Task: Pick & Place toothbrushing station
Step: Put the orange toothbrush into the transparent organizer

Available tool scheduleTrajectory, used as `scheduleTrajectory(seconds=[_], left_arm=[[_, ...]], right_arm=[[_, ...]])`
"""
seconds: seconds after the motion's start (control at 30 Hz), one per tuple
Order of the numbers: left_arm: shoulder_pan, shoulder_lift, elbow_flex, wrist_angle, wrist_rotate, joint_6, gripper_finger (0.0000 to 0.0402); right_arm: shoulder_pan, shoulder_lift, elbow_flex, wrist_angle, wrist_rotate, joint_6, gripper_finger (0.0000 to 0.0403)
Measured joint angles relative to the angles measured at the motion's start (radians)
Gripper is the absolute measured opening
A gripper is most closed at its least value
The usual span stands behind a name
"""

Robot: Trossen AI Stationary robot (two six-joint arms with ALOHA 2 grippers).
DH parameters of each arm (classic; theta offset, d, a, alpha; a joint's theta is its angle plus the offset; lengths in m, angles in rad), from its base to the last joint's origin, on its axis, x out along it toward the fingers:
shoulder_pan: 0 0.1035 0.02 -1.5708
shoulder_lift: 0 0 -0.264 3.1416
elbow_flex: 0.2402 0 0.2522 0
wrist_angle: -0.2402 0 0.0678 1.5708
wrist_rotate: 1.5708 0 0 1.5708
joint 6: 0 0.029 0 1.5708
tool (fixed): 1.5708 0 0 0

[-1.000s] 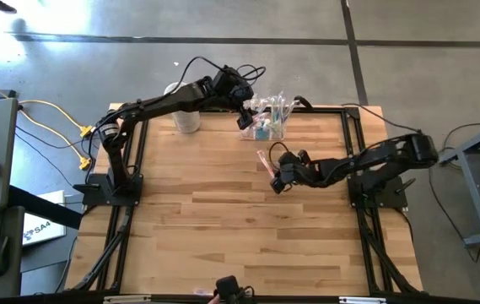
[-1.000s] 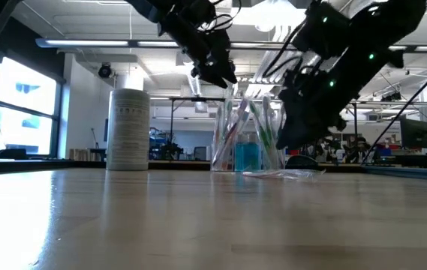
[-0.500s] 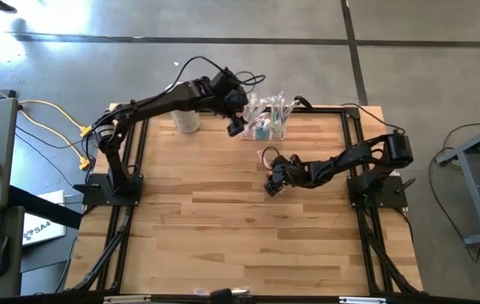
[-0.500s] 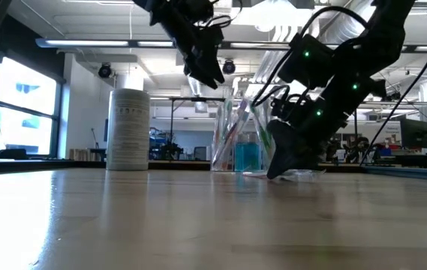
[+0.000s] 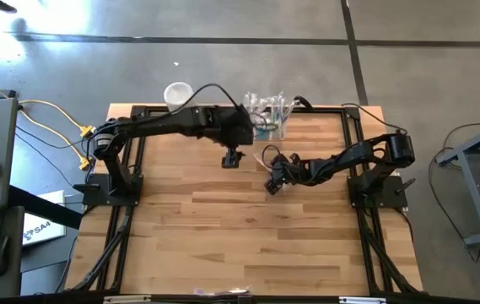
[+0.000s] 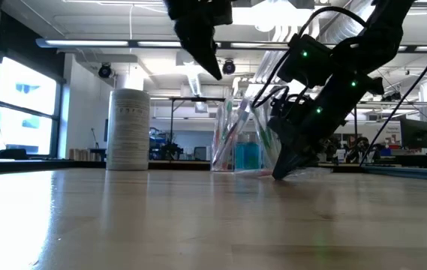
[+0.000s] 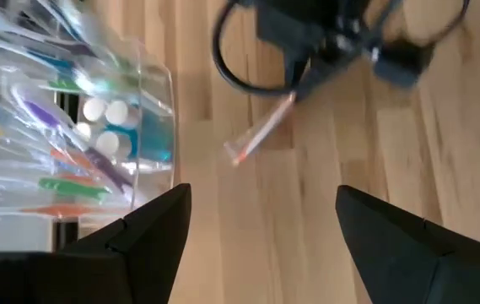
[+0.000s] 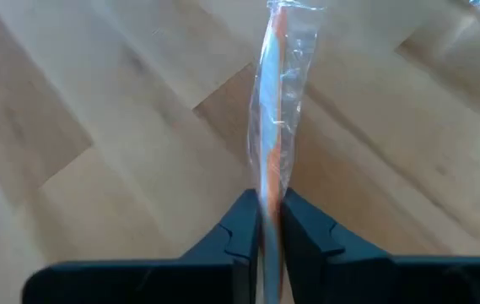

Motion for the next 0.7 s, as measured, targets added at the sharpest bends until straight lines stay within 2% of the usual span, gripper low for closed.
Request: scheduleTrajectory(seconds=[0.1, 0.2, 0.33, 0.5, 0.7], left_arm=[[-0.049, 0.0, 0.0, -0.056, -0.026, 0.03, 0.029], [-0.114, -0.001, -0.019, -0.071, -0.037, 0.037, 0.029], [-0.216, 0.0, -0.079, -0.031, -0.133, 0.068, 0.029], [-0.356, 0.0, -0.163, 0.129, -0.3, 0.126, 0.029], [-0.493, 0.0, -0.275, 0.405, -0.529, 0.241, 0.029]], right_arm=[[0.018, -0.027, -0.001, -0.011, -0.029, 0.001, 0.0024], [0.045, -0.085, -0.008, -0.052, -0.108, 0.003, 0.0022], [0.09, -0.172, -0.007, -0.046, -0.129, 0.003, 0.0022], [0.145, -0.243, -0.005, -0.029, -0.109, 0.003, 0.0022], [0.184, -0.288, -0.005, -0.014, -0.086, 0.002, 0.0022]])
